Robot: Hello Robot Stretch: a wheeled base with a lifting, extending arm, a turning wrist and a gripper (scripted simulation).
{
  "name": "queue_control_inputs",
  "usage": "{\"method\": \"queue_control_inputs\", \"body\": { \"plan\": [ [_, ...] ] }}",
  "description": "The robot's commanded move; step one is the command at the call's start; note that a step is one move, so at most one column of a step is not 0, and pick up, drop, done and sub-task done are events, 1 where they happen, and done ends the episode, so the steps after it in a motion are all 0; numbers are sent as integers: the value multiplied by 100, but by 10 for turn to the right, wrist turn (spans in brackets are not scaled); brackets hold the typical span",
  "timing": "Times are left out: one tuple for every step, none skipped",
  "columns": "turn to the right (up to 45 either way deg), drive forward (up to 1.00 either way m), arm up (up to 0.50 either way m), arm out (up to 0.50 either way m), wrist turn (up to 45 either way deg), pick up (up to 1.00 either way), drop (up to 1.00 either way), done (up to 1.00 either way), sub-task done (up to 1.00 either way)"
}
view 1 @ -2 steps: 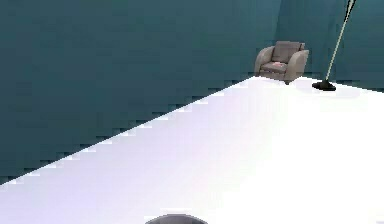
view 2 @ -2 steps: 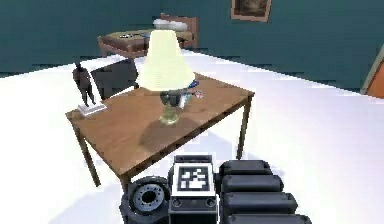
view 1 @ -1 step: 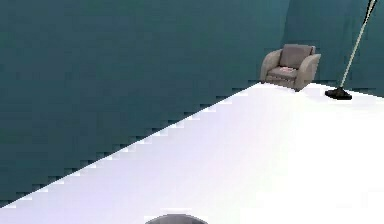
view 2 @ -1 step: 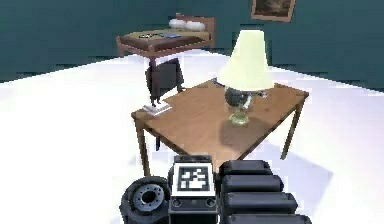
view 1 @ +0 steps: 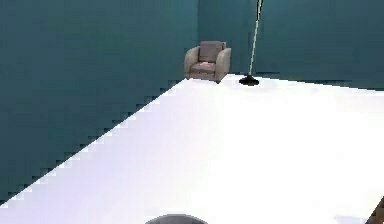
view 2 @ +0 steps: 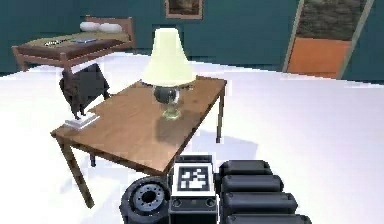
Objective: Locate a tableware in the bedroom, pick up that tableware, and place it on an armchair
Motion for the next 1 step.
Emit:
{"method": "queue_control_inputs", "body": {
  "plan": [
    [0,100,0,0,0,0,0,0,0]
  ]
}}
